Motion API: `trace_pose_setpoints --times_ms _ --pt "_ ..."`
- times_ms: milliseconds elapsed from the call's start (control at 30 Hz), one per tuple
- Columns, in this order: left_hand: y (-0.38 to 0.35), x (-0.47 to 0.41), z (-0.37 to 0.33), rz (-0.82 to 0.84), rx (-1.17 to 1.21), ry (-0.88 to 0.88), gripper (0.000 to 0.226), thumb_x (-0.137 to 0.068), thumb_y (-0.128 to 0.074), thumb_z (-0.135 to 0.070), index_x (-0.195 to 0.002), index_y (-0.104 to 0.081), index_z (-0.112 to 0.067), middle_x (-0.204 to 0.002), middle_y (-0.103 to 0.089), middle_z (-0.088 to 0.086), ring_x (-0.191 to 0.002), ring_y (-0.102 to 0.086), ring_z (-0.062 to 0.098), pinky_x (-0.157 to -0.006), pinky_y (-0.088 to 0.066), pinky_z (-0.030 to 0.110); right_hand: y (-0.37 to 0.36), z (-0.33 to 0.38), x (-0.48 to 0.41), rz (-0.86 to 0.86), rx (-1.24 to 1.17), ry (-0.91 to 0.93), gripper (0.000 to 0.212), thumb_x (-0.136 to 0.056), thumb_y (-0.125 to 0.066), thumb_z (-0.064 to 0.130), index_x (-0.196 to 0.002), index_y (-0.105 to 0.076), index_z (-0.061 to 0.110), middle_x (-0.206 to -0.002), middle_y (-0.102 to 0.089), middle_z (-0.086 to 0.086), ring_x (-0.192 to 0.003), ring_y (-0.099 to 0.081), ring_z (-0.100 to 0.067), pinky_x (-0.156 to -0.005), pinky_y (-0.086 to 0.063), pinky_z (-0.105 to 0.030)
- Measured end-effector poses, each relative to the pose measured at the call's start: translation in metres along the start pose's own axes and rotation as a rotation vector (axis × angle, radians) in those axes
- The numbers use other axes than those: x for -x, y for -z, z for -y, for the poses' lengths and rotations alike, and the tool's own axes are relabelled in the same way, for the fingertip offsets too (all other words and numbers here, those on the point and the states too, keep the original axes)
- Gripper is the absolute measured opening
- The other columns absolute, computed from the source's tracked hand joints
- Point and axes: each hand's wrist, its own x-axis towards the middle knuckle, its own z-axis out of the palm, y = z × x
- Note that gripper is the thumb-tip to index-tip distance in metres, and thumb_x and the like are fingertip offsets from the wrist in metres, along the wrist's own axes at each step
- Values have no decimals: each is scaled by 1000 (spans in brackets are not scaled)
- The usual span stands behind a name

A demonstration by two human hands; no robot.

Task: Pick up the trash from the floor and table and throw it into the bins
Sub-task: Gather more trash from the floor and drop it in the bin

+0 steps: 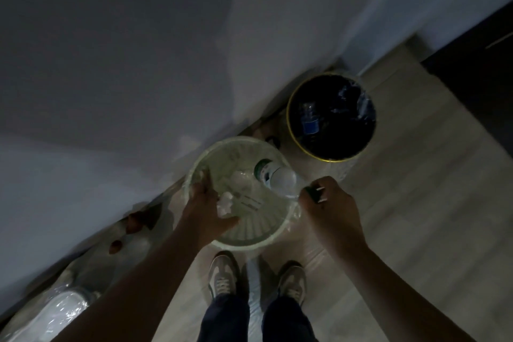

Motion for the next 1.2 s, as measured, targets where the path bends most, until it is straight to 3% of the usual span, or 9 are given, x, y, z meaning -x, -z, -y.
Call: trace_pose_setpoints --times_ms 133,233,300,367,467,600,733,867,1200 --pt "4 -11 -26 26 33 51 55 -87 -63 -32 -129 -47 0 -133 -38 23 -118 -46 33 -97 -38 31 39 6 -2 -143 -61 2 11 -88 -60 25 -97 -58 19 -80 -64 9 -72 -60 -3 -58 -45 -21" --pt "0 -16 -35 -33 74 63 57 -85 -47 -40 -112 -59 10 -109 -52 30 -101 -56 42 -88 -42 37 57 8 -2 -211 -121 5 7 -89 -60 24 -95 -58 22 -77 -62 12 -68 -58 6 -52 -39 -9" --pt "1 -17 -37 -37 60 45 43 -85 -55 -30 -106 -60 6 -104 -55 24 -95 -58 37 -83 -44 35 66 8 -3 -266 -161 3 7 -89 -60 22 -96 -58 20 -77 -61 12 -69 -57 9 -51 -40 -9" --pt "3 -17 -40 -25 61 -25 33 -82 -65 -21 -108 -58 -1 -104 -58 16 -97 -60 32 -79 -44 31 74 7 -6 -302 -177 3 9 -90 -60 22 -97 -58 18 -78 -60 12 -70 -57 11 -51 -41 -9" --pt "6 -16 -43 -8 51 -82 43 -81 -69 -20 -119 -53 -7 -112 -61 9 -105 -59 26 -82 -39 24 81 7 -17 -346 -167 4 10 -91 -61 22 -98 -57 16 -76 -58 13 -66 -57 5 -50 -40 -10" --pt "6 -16 -45 -21 -94 -78 49 -89 -61 -23 -133 -45 -8 -124 -58 9 -117 -53 24 -90 -36 24 81 4 -43 -383 -119 1 16 -91 -60 23 -100 -56 10 -80 -61 0 -72 -59 -17 -60 -45 -28" --pt "9 -16 -38 65 -248 -21 44 -92 -55 -29 -129 -46 -8 -125 -55 11 -118 -51 24 -94 -40 30 73 -3 -69 -319 -54 -30 32 -94 -58 30 -112 -53 4 -93 -64 -11 -84 -62 -28 -64 -41 -26" --pt "14 -9 -30 99 -317 -41 40 -92 -53 -34 -122 -49 -9 -123 -55 9 -115 -52 22 -91 -41 30 62 -2 -76 -192 -10 -81 61 -91 -61 33 -140 -40 3 -128 -55 -21 -116 -55 -33 -87 -44 -31" --pt "69 57 -42 64 -314 -129 40 -92 -53 -37 -124 -49 -14 -122 -57 4 -112 -55 18 -89 -41 26 74 35 -5 -70 114 -90 53 -89 -63 30 -135 -48 8 -128 -58 -16 -117 -57 -27 -94 -48 -36"
